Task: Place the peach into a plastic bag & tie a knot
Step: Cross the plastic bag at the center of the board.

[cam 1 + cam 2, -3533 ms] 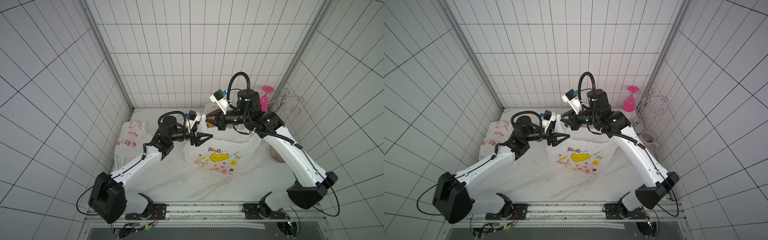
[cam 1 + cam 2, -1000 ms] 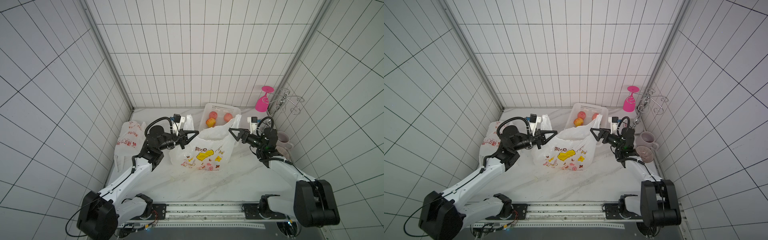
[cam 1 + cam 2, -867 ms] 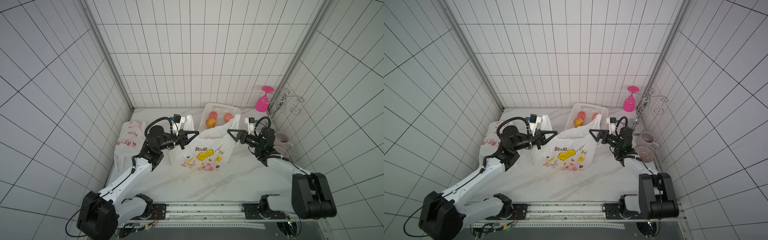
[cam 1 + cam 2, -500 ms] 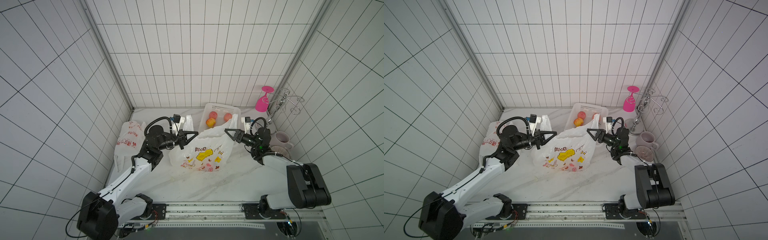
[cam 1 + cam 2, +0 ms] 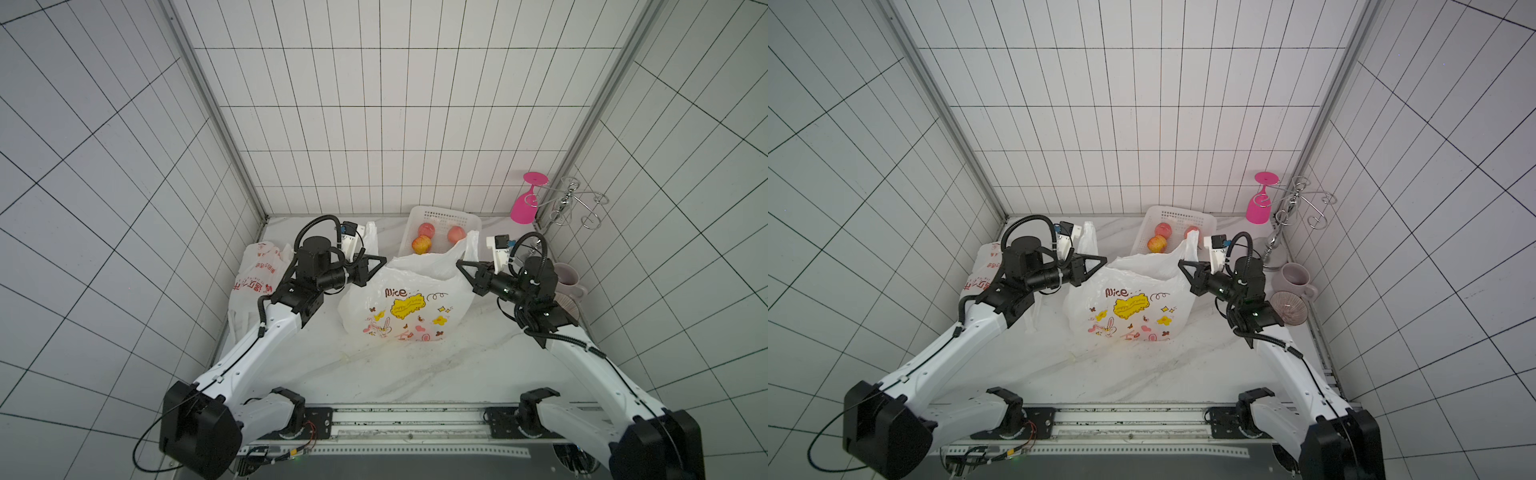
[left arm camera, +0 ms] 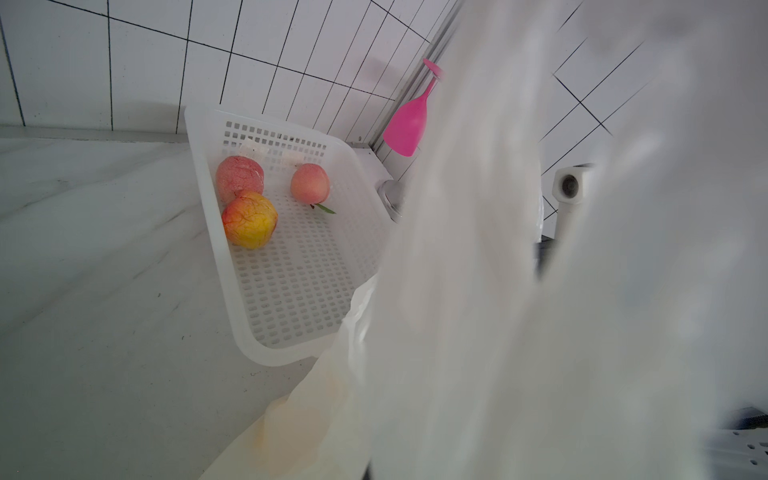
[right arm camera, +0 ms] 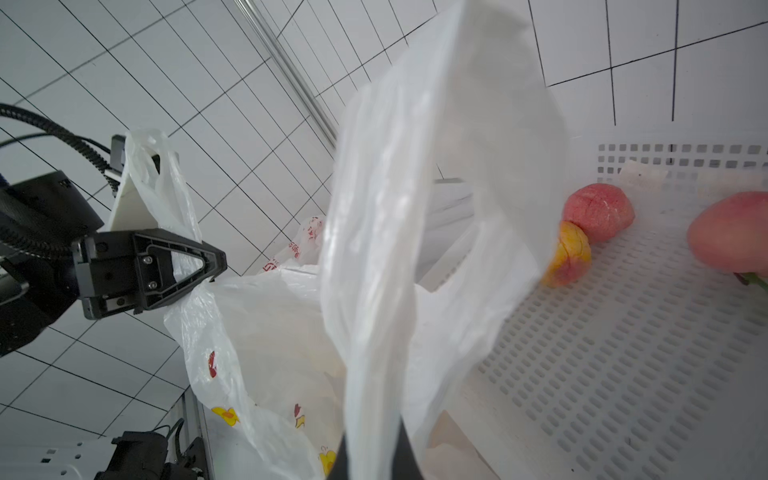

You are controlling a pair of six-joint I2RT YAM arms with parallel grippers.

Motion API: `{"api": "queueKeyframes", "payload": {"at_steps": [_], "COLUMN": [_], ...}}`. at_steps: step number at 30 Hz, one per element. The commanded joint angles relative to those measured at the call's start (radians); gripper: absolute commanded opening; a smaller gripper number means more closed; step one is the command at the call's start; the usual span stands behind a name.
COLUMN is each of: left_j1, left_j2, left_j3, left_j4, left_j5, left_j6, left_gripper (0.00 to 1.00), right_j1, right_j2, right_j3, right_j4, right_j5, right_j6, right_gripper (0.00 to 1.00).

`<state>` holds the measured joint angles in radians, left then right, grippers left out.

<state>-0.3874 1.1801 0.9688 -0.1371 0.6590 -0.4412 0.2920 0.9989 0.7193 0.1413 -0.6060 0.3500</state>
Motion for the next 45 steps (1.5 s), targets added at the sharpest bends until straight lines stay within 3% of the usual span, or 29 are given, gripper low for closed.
{"api": "queueKeyframes", "payload": {"at_steps": [1,7,13,20,24,30,36,39,45], "left_j1": [-0.035,-0.044,-0.023,0.013,0.013,0.01,0.003,-0.006,-0.015], "left_j2": [0.009,-0.017,-0.033,-0.035,-0.037,-0.048,-0.059,-0.06,-0.087], "left_j3": [0.059,0.0,-0.071,-0.072,-0.066,-0.082,-0.092,-0.096,-0.139], "left_j4": [-0.046,0.074,0.112,0.131,0.154,0.158,0.167,0.176,0.207], "left_j5": [0.075,0.136,0.115,0.081,0.108,0.145,0.151,0.163,0.178], "left_j6": [-0.009,-0.009,-0.01,-0.05,-0.072,-0.073,-0.072,-0.079,-0.092], "left_gripper": [0.0,0.0,0.0,0.0,0.0,0.0,0.0,0.0,0.0], "right_j1": [0.066,0.06,-0.013,-0.159,-0.173,-0.187,-0.189,-0.195,-0.197], "right_j2": [-0.03,-0.021,-0.051,-0.133,-0.159,-0.172,-0.171,-0.103,0.124], "right_j3": [0.15,0.094,0.052,-0.029,-0.095,-0.21,-0.29,-0.293,-0.238], "right_j4": [-0.37,-0.243,-0.21,-0.146,-0.135,0.028,0.078,0.143,0.353], "right_j5": [0.173,0.153,0.048,-0.137,-0.118,-0.091,-0.032,-0.016,-0.127], "right_j6": [-0.239,-0.143,-0.033,0.128,0.154,0.232,0.243,0.246,0.295], "right_gripper": [0.03,0.12,0.5,0.68,0.7,0.69,0.61,0.6,0.67]}}
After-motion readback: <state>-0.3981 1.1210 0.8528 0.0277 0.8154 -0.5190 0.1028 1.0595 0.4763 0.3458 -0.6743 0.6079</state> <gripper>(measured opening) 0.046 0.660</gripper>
